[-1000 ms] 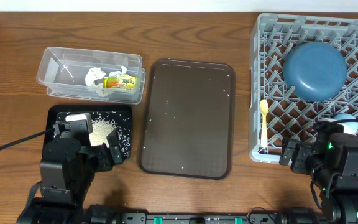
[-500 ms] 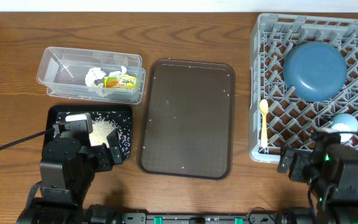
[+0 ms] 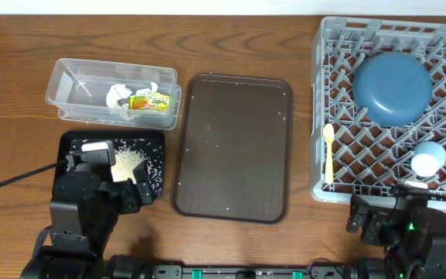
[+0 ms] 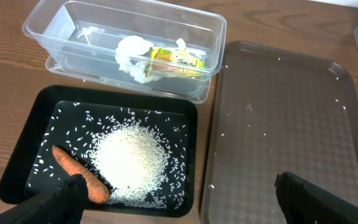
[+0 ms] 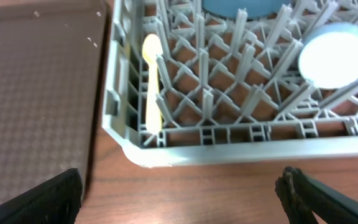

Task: Sort waste into correct bins and load items into the dishwasher rack

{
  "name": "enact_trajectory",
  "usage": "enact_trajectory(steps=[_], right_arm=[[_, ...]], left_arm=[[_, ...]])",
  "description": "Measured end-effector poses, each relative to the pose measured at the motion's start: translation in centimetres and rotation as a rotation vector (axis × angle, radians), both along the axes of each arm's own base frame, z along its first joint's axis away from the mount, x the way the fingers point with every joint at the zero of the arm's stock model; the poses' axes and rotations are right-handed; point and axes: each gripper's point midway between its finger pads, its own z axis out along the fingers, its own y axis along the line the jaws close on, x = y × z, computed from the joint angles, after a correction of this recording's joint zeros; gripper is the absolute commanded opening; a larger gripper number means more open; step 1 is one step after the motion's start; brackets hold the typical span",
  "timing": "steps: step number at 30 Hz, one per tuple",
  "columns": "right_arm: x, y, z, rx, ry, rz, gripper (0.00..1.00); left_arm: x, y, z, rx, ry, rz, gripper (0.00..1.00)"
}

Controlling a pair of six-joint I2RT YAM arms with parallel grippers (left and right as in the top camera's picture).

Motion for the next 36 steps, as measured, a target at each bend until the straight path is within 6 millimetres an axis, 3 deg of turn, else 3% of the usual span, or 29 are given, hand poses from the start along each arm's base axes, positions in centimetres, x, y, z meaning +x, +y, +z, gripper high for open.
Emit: enact_trajectory(steps=[7,11,16,21,36], right_arm=[[3.3,0.4,4.6,-0.027,-0.293,0.037,0.99],[4.7,0.4,6.2,-0.056,-0.470,0.047,0.99],[5.8,0.4,6.5,-0.067,-0.609,0.047,0.99],[6.9,0.4,5.2,-0.073,-0.682,0.046,0.99],[8.0,0.0,5.3,-0.086,-0.928,0.018,0.99]], left_arm=[[0.0,0.0,0.0,0.000,0.000,0.000,0.98],[0.0,0.0,-0.1,0.000,0.002,0.000,0.98],[0.0,0.0,-0.1,0.000,0.002,0.000,0.98],[0.0,0.0,-0.1,0.000,0.002,0.000,0.98],[0.0,0.0,-0.1,0.000,0.002,0.000,0.98]])
